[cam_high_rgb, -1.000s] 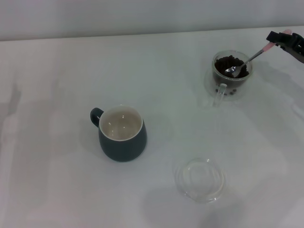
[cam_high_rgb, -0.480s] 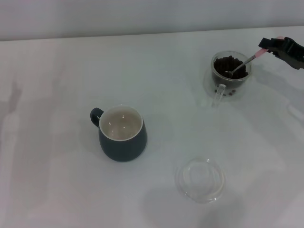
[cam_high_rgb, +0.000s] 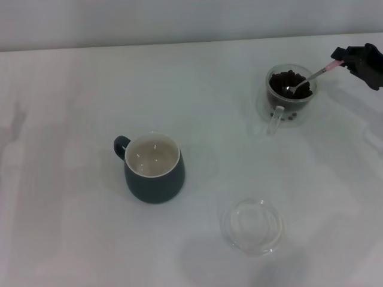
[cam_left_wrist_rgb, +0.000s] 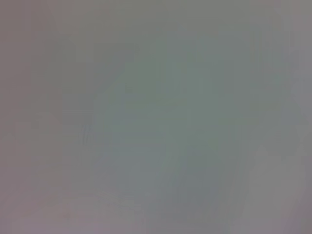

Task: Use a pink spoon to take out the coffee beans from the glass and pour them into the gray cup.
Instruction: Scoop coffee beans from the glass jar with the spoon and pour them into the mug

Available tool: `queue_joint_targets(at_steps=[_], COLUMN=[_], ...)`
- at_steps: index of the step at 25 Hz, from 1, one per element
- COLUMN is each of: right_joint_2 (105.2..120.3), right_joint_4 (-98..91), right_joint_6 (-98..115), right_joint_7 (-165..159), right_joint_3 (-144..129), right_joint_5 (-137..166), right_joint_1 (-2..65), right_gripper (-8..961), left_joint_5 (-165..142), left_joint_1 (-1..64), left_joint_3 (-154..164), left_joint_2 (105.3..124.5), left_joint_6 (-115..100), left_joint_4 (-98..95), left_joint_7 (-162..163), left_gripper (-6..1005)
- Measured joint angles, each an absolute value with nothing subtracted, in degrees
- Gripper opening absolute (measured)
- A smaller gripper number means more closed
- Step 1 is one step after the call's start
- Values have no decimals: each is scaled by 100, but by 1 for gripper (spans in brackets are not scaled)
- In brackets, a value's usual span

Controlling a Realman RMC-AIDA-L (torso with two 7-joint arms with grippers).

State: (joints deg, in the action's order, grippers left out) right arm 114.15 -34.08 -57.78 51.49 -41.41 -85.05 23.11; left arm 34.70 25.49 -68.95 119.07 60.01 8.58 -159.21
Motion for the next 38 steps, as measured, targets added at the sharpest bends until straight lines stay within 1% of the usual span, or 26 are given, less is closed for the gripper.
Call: queue_joint_targets(at_steps=[8,11,15,19,27,35,38], right_joint_2=[11326,11267,11157,11003,10791,10720,10736], right_joint_4=[-3428,-3385,-3348,-3253,-2886,-2822,-2821], right_joint_6=[-5778,-5774,-5805,-5906,-6308,-6750,-6976], right_joint_7=[4712,4488,4222,4007,3960,3824,3818], right_joint_3=[-4149,-4149,-4133,-4116,-4025,-4016,-4056], right_joint_5=[-8496,-8433,-8374,-8403,-8561,-8562,-8557], right_joint_1=[2328,2331,2343,2367,2499,2704,2790], right_gripper=[153,153,153,153,154,154,154], left_joint_5=[3554,3555,3554,3553,3550,3523,3519], left_joint_1=[2549,2550,2555,2557,2558,2558,2552], left_joint_3=[-6900,-6900,-6900,-6930,-7112,-7117,-7119], left_joint_2=[11891,11891,11877,11866,11865,11872,11874], left_joint_6=[6003,6004,6004,6004,5964,5958,5958], left_joint_4=[861,862,861,839,800,783,782], left_joint_7=[-15939,-15940,-15948,-15959,-15968,-15970,-15970], left_gripper=[888,888,887,887,888,888,886])
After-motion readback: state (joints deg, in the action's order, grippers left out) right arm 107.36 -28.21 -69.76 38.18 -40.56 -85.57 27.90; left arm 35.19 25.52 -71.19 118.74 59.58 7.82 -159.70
